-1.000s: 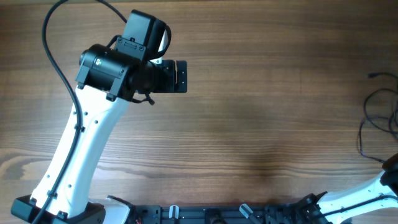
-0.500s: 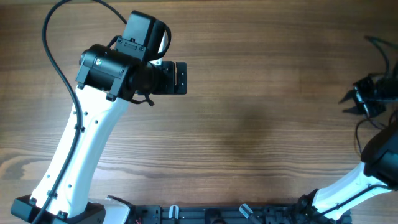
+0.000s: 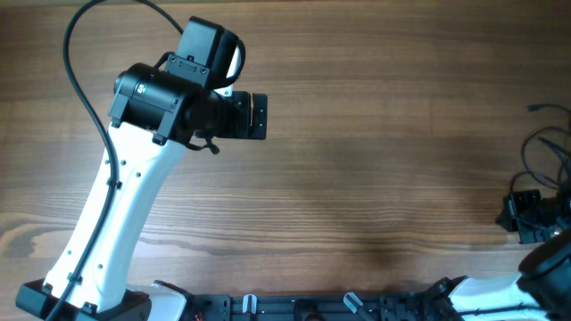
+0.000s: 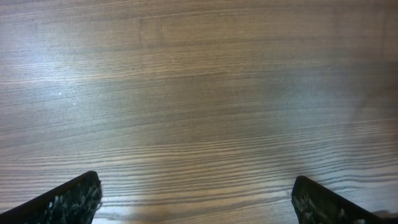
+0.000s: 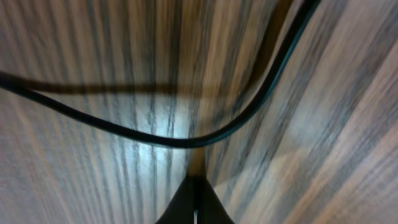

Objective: Untangle cables
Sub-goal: 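Lower the right gripper at the right table edge and release the cables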

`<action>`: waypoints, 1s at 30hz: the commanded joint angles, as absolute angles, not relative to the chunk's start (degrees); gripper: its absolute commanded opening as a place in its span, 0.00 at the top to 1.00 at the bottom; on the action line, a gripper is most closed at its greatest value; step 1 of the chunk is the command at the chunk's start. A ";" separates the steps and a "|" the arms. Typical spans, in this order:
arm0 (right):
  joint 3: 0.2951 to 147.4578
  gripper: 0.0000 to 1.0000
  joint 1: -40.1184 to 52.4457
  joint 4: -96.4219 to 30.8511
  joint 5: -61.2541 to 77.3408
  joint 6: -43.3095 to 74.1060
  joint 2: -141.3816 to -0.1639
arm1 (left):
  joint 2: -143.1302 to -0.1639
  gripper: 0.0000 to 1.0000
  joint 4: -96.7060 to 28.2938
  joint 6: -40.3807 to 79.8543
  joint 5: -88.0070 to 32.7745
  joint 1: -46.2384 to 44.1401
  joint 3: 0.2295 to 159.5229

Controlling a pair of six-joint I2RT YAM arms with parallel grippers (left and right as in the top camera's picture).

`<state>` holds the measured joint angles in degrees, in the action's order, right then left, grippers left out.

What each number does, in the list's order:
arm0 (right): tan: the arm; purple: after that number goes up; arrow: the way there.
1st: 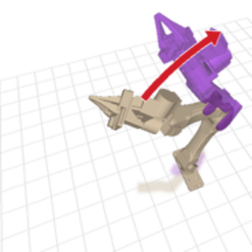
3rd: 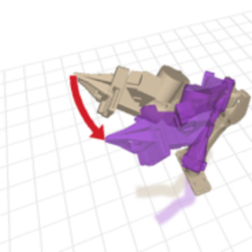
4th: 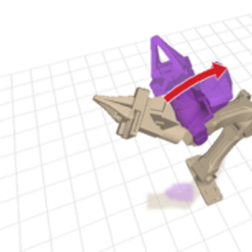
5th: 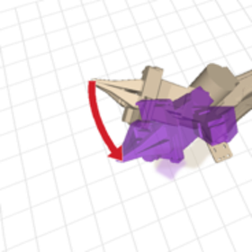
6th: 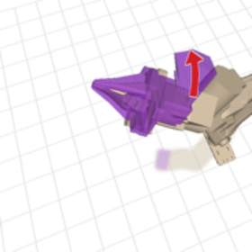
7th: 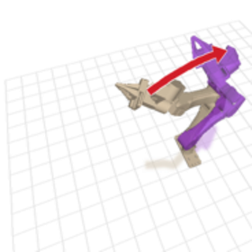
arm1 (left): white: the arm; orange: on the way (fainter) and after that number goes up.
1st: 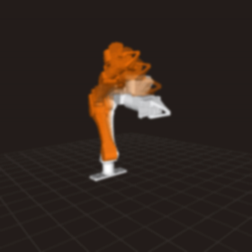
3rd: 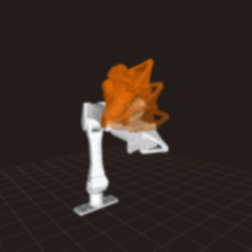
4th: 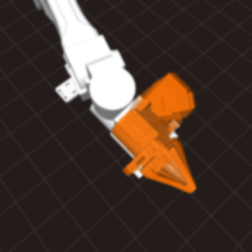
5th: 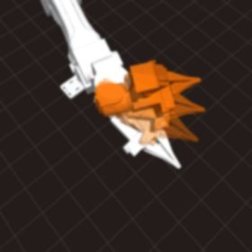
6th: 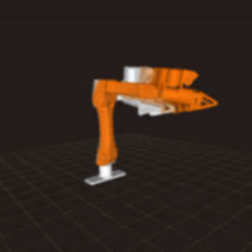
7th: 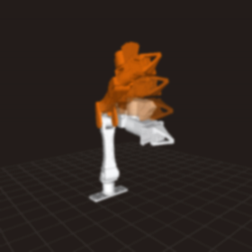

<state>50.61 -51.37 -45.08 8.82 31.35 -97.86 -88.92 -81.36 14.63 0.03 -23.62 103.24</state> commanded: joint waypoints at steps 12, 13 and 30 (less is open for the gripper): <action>41.63 0.96 -52.53 7.25 11.55 42.00 -106.28 | -88.64 0.00 -81.49 13.76 -1.65 -23.90 103.07; 41.95 0.96 -52.53 11.42 11.53 41.95 -108.03 | -88.64 0.00 -81.47 13.74 -2.57 -23.90 103.07; 99.77 0.01 -54.06 -27.24 20.21 23.49 -115.63 | -88.64 0.00 -80.09 13.89 -3.20 -23.90 103.07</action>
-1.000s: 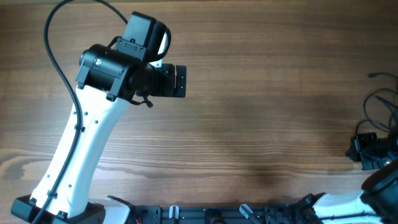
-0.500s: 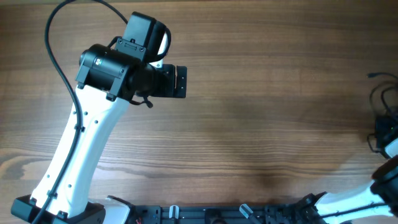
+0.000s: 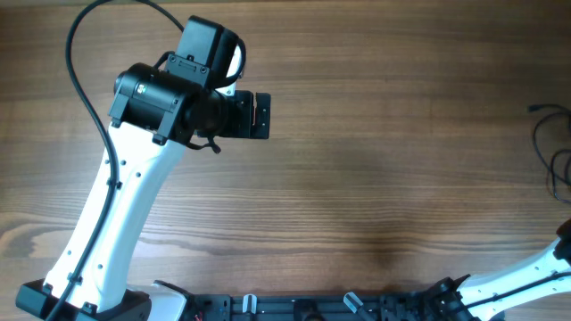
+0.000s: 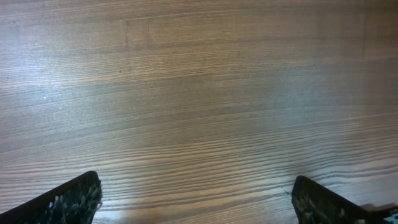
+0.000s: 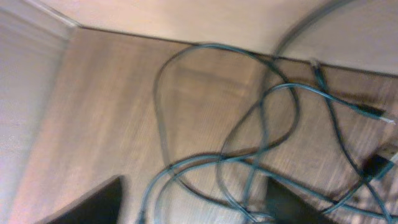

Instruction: Untangle cables

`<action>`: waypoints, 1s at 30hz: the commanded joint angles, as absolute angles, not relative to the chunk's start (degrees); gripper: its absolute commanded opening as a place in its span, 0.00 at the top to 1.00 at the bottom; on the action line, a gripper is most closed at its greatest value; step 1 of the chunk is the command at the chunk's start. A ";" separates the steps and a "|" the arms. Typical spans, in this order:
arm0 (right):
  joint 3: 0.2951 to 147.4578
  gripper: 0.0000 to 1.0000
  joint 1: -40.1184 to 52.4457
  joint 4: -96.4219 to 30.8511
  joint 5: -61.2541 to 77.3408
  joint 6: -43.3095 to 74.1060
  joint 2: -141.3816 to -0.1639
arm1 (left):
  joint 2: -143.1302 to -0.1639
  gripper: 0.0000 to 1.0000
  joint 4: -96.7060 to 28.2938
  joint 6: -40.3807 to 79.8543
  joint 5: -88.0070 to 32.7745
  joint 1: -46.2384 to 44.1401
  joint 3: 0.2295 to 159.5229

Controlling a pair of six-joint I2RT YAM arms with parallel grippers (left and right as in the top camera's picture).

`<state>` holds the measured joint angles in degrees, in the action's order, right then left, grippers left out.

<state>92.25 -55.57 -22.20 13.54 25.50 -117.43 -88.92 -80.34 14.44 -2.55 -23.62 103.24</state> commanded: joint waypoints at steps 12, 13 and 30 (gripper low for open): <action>107.37 0.00 -20.05 -50.13 30.09 0.64 -85.10 | -88.64 0.00 -75.29 13.63 -2.96 -23.88 103.07; 107.37 0.00 -17.78 -54.50 30.09 0.60 -83.09 | -88.64 0.00 -75.44 13.13 -2.98 -23.88 103.07; 107.26 0.00 -14.09 -86.11 33.98 -18.09 -30.59 | -88.62 0.00 -77.23 7.62 -2.94 -23.88 103.07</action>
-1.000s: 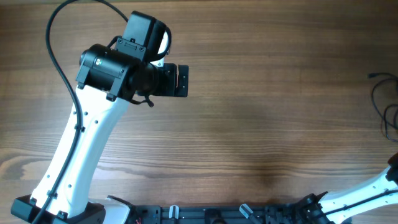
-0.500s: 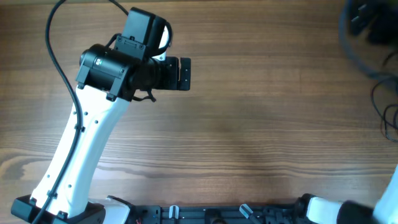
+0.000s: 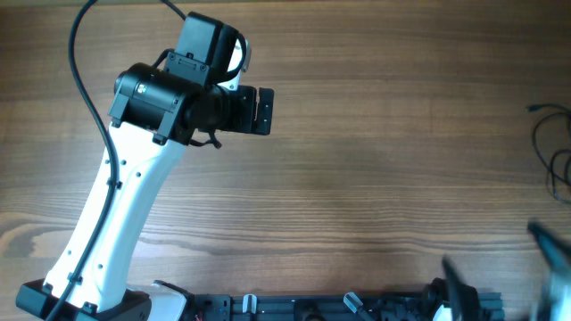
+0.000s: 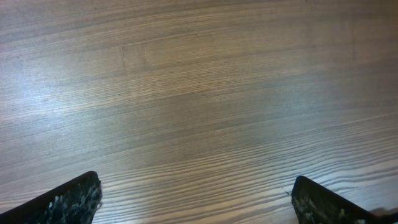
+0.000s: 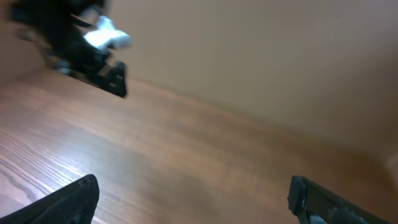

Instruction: Untangle cables

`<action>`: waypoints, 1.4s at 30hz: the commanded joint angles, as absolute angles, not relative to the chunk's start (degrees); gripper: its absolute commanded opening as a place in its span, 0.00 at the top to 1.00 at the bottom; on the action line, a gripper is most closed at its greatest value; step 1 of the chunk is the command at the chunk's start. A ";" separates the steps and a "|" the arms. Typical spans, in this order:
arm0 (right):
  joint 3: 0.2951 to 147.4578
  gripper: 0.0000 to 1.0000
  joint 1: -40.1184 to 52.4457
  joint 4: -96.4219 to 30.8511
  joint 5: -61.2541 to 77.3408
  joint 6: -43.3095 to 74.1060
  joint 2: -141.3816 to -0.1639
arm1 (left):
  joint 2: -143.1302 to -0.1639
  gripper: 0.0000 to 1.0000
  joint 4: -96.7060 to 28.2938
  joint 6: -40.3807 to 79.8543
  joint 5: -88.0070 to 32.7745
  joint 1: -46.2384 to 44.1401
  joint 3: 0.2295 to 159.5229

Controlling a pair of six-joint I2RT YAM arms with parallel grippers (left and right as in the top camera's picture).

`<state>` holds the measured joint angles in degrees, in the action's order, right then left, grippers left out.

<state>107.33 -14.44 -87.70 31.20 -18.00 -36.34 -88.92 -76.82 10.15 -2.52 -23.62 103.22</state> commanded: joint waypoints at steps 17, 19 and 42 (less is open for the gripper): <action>70.65 0.00 -8.82 -75.42 31.44 -19.35 -0.10 | -88.62 0.00 -77.97 6.17 -2.98 -23.88 103.07; 66.32 0.00 -9.04 -69.38 35.55 -20.45 -0.67 | -88.62 0.00 -78.02 6.17 -2.98 -23.88 103.07; 2.17 0.00 -9.02 8.23 11.79 11.35 -0.47 | -88.62 0.00 -78.00 6.22 -2.96 -23.88 103.07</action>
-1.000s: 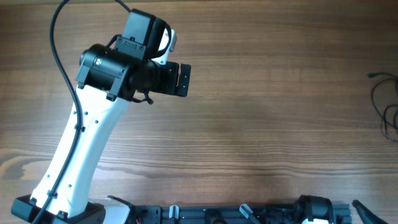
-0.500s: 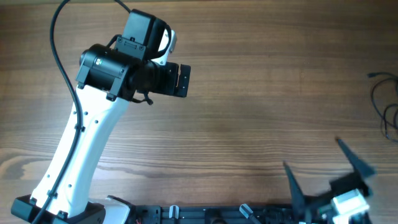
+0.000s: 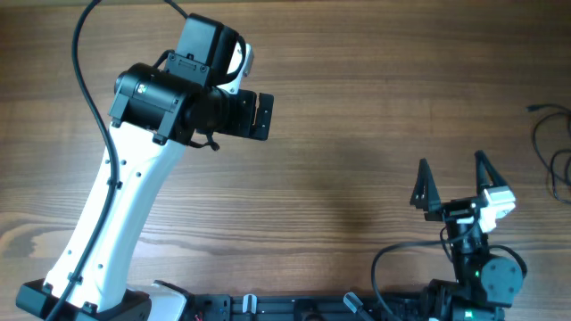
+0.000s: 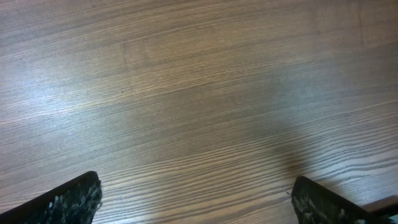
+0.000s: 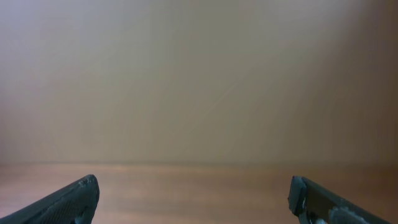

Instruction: Untangle cables

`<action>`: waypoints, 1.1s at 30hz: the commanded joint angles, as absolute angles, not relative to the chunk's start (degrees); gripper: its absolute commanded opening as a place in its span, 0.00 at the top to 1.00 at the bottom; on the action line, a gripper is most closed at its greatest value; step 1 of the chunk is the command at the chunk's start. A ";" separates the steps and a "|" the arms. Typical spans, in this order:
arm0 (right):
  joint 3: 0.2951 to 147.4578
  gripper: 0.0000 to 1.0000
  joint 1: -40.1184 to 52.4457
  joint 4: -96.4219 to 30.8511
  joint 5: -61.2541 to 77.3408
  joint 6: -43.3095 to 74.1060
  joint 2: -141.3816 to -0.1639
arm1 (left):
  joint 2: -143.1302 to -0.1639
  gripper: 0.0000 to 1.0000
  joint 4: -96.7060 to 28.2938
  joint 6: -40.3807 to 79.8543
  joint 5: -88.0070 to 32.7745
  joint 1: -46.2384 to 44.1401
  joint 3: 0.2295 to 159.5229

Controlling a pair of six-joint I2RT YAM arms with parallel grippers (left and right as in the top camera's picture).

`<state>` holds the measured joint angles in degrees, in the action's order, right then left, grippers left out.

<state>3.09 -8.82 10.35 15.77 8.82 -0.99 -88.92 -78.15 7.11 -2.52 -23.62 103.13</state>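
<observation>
Thin black cables lie in loose loops at the table's far right edge, partly cut off by the overhead frame. My right gripper is at the front right, well left of the cables, open and holding nothing. In its wrist view the right gripper faces a plain wall and a strip of table, with no cable visible. My left gripper hovers over the upper left of the table, far from the cables. The left gripper is open over bare wood.
The wooden table runs between the two arms. The left arm's white link and its black hose cross the left side. The arm bases and a black rail line the front edge.
The right arm was a blur at the bottom right corner and now stands still at the front right, gripper open and level toward the wall. The left gripper has barely shifted.
First my right gripper was shut low on the table beside a cable at the right edge. Then it was open above the tangle. Then it was away from the cables at the front corner, and now rests there open. The cables stay at the right edge.
</observation>
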 commanded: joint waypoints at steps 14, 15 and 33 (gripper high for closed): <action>2.17 0.00 -9.02 -3.97 3.88 21.61 -1.45 | -88.62 0.00 -78.00 6.15 -1.87 -23.88 103.07; 2.17 0.00 -9.02 -3.97 3.88 21.61 -1.45 | -88.62 0.00 -78.00 6.15 -1.65 -23.88 103.07; 2.17 0.00 0.25 -3.92 3.88 21.61 -0.21 | -88.60 0.00 -77.82 5.98 -1.69 -23.88 103.07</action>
